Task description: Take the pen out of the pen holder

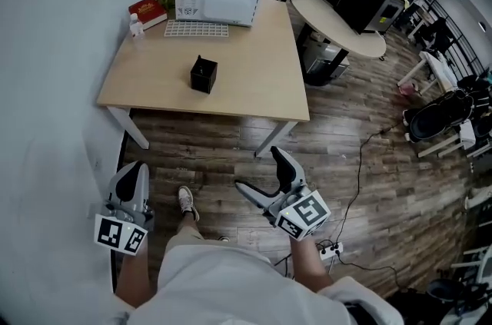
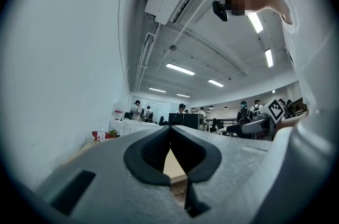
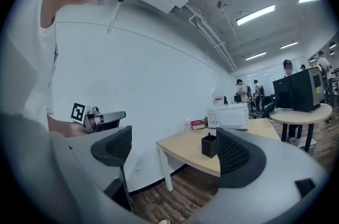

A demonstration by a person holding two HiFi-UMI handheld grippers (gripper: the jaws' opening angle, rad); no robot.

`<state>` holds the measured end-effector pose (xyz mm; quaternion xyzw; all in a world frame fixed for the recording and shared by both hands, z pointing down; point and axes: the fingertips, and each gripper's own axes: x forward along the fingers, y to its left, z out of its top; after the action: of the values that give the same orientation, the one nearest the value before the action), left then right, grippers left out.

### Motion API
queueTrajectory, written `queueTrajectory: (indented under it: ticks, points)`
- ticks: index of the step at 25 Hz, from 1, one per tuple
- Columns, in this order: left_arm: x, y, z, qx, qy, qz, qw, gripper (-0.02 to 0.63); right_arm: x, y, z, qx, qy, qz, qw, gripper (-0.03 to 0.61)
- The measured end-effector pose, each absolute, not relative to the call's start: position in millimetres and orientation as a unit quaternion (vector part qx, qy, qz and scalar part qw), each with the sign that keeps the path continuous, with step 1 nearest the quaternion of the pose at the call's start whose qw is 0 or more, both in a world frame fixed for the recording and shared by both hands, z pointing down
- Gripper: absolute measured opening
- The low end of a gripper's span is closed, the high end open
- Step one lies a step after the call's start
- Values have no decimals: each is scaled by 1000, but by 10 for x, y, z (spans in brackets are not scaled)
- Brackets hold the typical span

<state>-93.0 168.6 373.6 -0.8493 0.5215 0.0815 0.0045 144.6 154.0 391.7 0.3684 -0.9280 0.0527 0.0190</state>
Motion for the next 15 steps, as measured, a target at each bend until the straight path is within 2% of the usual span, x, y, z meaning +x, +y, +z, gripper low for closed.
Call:
queueTrajectory:
  ticks: [10, 15]
  points:
    - [-1314, 3, 3727, -870, 481, 106, -7, 15, 889, 47, 3916, 391, -917, 51, 54, 474]
    - [-1514, -612, 3804, -885, 448, 117, -40, 15, 455, -475, 3978, 395, -913, 47, 92, 474]
